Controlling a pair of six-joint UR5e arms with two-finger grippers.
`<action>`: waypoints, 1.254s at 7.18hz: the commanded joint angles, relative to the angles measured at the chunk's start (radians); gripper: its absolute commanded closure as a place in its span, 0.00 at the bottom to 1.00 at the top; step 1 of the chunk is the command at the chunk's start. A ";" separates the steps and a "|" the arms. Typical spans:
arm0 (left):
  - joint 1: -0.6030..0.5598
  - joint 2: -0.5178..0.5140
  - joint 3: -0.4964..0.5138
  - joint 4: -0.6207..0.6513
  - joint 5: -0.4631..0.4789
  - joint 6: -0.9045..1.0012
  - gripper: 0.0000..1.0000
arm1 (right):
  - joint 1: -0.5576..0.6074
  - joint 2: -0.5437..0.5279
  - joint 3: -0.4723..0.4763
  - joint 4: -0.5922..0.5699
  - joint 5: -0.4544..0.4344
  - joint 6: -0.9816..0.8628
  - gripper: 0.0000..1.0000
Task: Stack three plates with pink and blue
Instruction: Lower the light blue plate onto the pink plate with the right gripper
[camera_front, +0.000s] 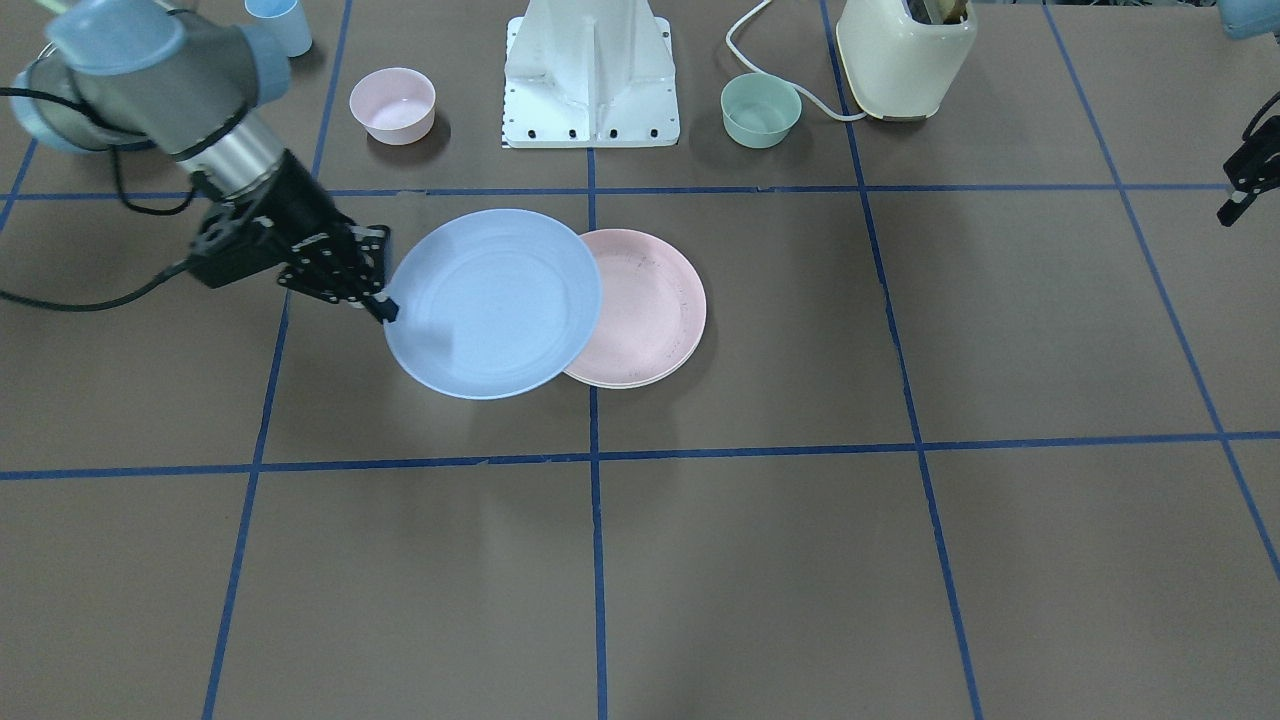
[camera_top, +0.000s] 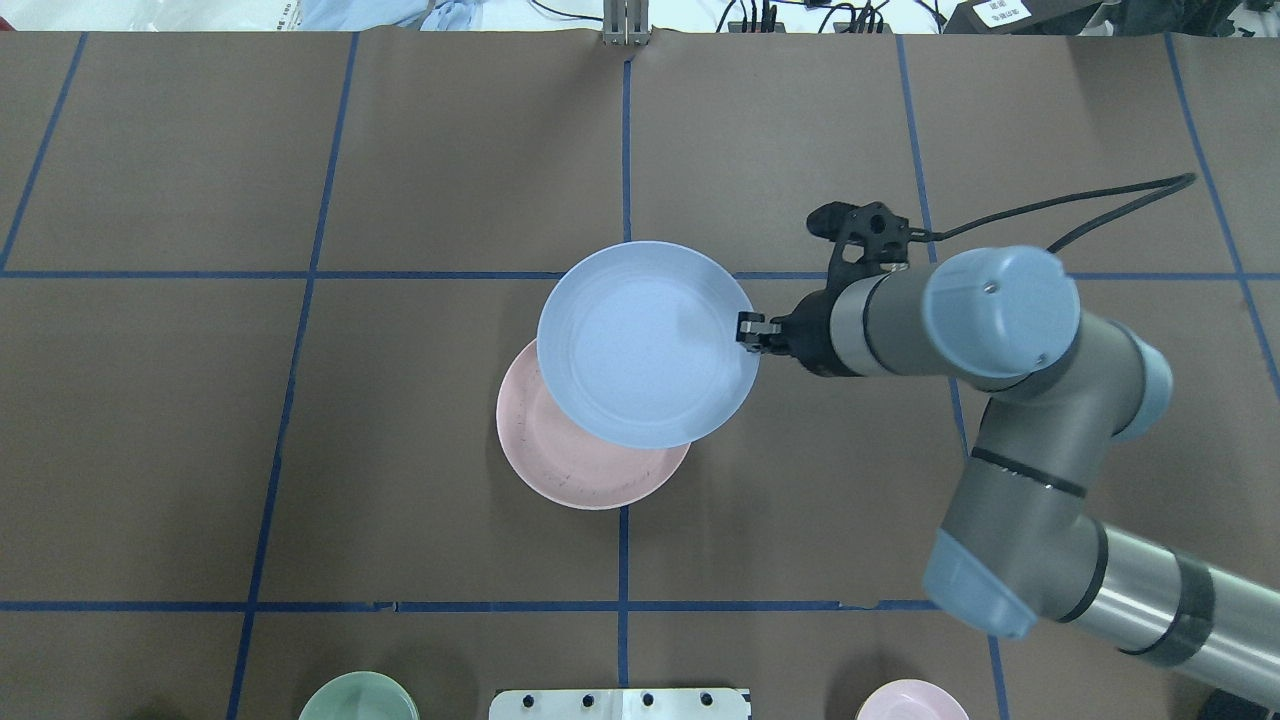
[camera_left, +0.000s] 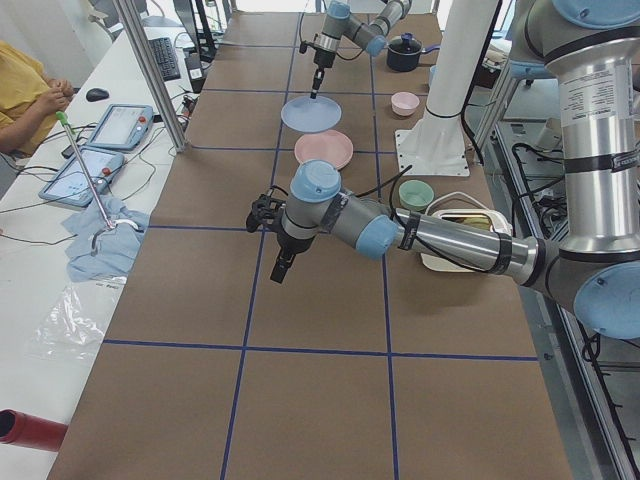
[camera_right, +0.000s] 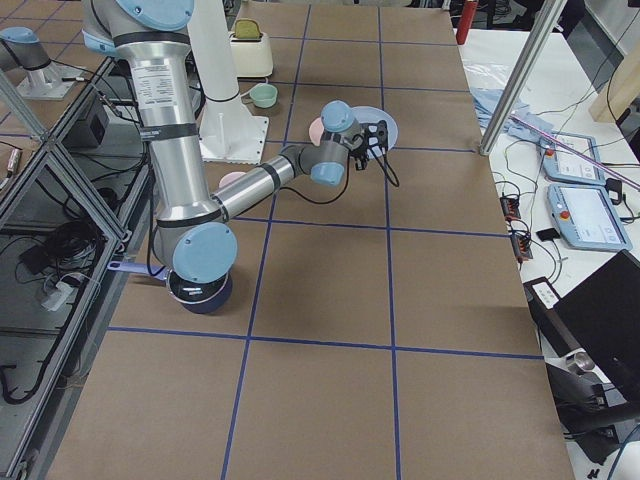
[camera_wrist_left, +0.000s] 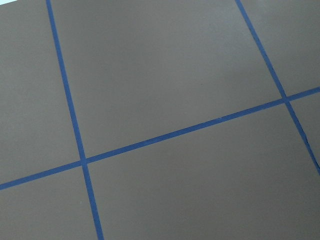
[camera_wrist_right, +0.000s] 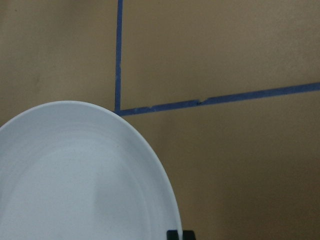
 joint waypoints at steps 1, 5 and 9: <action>-0.003 0.003 0.001 0.000 -0.001 0.002 0.00 | -0.092 0.037 -0.028 -0.052 -0.085 0.030 1.00; -0.003 0.003 -0.001 0.000 -0.003 0.002 0.00 | -0.105 0.094 -0.113 -0.051 -0.107 0.030 1.00; -0.003 0.003 0.007 0.000 -0.003 0.000 0.00 | -0.095 0.108 -0.093 -0.098 -0.141 0.020 0.00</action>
